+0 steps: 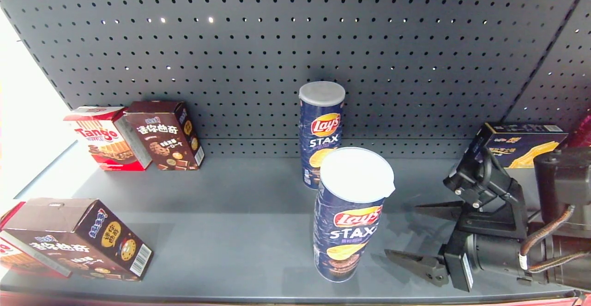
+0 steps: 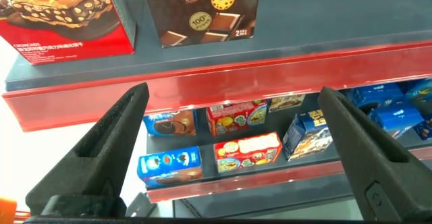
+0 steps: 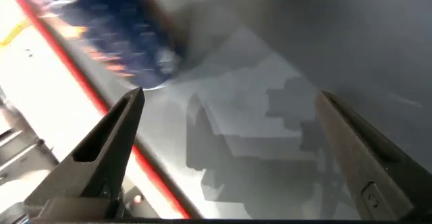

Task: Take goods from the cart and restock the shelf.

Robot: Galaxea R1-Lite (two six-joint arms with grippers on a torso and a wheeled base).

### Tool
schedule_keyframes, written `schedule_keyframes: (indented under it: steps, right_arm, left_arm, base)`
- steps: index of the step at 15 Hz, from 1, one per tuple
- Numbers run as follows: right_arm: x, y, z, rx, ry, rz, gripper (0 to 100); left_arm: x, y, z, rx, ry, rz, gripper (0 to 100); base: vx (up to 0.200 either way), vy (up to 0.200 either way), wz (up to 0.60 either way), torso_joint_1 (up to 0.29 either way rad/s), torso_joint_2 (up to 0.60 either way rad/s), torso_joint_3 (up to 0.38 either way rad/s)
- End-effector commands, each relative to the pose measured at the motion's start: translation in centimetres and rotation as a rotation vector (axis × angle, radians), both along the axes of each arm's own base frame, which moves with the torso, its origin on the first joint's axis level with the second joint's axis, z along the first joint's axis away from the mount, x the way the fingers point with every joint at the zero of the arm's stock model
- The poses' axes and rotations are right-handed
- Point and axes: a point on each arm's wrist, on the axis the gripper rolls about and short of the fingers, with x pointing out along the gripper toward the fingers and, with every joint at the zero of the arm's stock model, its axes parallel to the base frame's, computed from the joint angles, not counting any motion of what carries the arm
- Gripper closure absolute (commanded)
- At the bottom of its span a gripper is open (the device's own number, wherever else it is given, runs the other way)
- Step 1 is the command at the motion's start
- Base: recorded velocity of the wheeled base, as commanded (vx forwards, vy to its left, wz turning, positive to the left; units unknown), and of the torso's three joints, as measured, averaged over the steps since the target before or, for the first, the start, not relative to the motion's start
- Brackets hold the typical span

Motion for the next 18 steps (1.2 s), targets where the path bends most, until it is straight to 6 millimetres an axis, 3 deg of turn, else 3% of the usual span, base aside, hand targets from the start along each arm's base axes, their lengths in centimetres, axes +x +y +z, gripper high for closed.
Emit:
schedule_keyframes:
  steps: [1, 8, 18]
  right_arm:
    - [0.5, 0.0, 0.3, 0.003, -0.008, -0.014, 0]
    - [1.9, 1.4, 0.4, 0.000, -0.005, -0.004, 0]
    - [1.4, 2.3, 0.1, -0.010, 0.006, 0.039, 0]
  left_arm:
    - [0.0, 0.0, 0.0, 0.000, 0.000, 0.000, 0]
    - [0.0, 0.0, 0.0, -0.001, 0.000, -0.003, 0]
    - [0.0, 0.0, 0.0, -0.002, 0.000, -0.005, 0]
  base:
    - [0.000, 0.000, 0.00, 0.000, 0.00, 0.000]
    - [0.000, 0.000, 0.00, 0.000, 0.00, 0.000]
    - [0.000, 0.000, 0.00, 0.000, 0.00, 0.000]
